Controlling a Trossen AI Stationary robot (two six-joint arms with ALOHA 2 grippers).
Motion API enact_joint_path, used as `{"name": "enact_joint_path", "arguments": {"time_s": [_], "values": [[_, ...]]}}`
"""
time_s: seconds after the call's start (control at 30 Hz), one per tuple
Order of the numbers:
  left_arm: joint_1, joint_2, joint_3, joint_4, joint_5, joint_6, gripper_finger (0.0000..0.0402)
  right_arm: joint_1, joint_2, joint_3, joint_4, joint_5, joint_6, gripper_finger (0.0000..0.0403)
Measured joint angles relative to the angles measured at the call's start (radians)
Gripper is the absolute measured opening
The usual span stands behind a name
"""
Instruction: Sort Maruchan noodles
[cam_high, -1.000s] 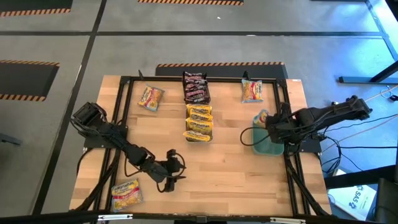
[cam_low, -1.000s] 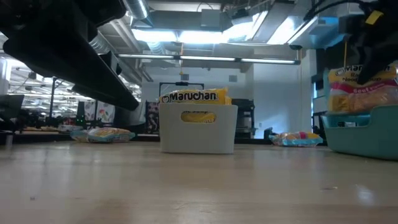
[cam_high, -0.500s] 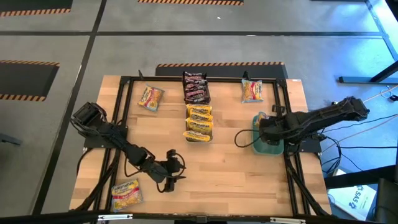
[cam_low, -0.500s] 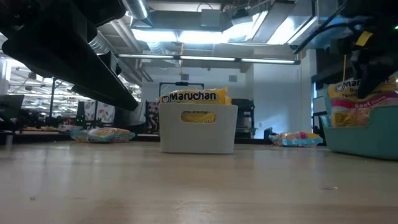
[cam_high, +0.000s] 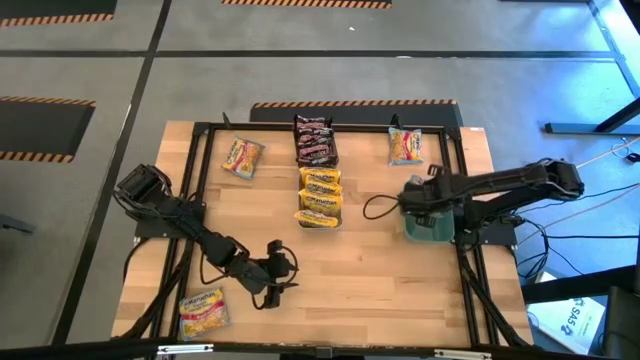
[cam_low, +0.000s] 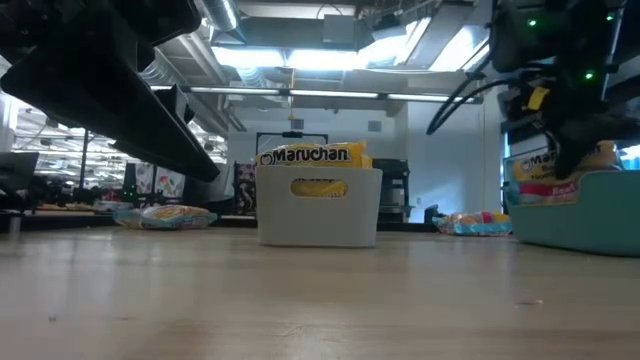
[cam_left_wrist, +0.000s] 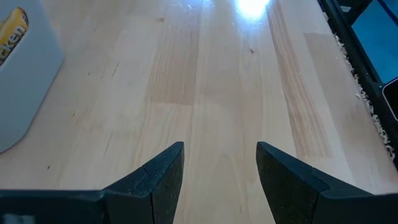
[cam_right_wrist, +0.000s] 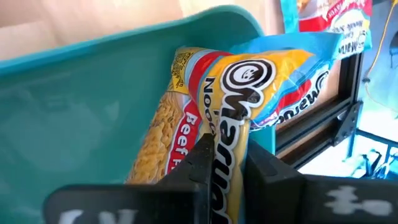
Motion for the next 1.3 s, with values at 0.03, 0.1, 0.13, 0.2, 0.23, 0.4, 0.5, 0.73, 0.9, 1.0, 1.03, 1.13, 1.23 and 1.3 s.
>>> {"name": "enact_joint_path", "arguments": {"time_s": [0.03,0.1,0.13,0.2,0.23,0.4,0.5,0.73,0.9,1.0,1.03,1.13,1.23,1.3], "values": [[0.000,0.000,0.000,0.000,0.000,0.000,0.0195,-0.010,0.003,0.000,0.003,0.002,0.000,0.0030],[0.000,0.000,0.000,0.000,0.000,0.000,0.0195,-0.025,0.013,0.000,0.002,0.001,0.000,0.0030],[0.000,0.000,0.000,0.000,0.000,0.000,0.0195,-0.033,0.016,0.000,0.005,0.001,0.000,0.0030],[0.000,0.000,0.000,0.001,0.000,-0.001,0.0195,-0.045,0.023,0.000,0.007,0.002,0.000,0.0031],[0.000,0.000,0.000,0.001,0.000,0.000,0.0195,-0.048,0.026,0.000,0.007,0.003,0.000,0.0031],[0.000,0.000,0.000,0.002,0.000,0.000,0.0195,-0.058,0.029,0.000,0.010,0.012,0.000,0.0070],[0.000,0.000,0.000,0.002,0.000,0.000,0.0195,-0.057,0.029,0.000,0.009,0.013,0.000,0.0113],[0.000,0.000,0.000,0.002,0.000,0.000,0.0195,-0.057,0.029,0.000,0.006,0.029,0.015,0.0188],[0.000,0.000,0.000,0.002,0.000,0.000,0.0195,-0.056,0.028,0.001,-0.013,-0.054,0.052,0.0197],[0.002,0.000,0.000,0.003,0.000,0.004,0.0195,-0.056,0.028,0.018,-0.066,-0.050,0.079,0.0197],[0.003,0.000,0.000,0.003,0.000,0.005,0.0195,-0.056,0.028,0.029,-0.083,-0.050,0.098,0.0197],[0.003,0.000,0.000,0.003,0.000,0.005,0.0195,-0.053,0.028,0.074,-0.120,-0.068,0.163,0.0197],[0.003,0.000,0.000,0.003,0.000,0.021,0.0195,-0.013,0.028,0.124,-0.104,-0.111,0.261,0.0195],[0.002,0.000,0.000,0.003,0.000,0.030,0.0195,0.040,0.028,0.155,-0.036,-0.128,0.290,0.0188]]}}
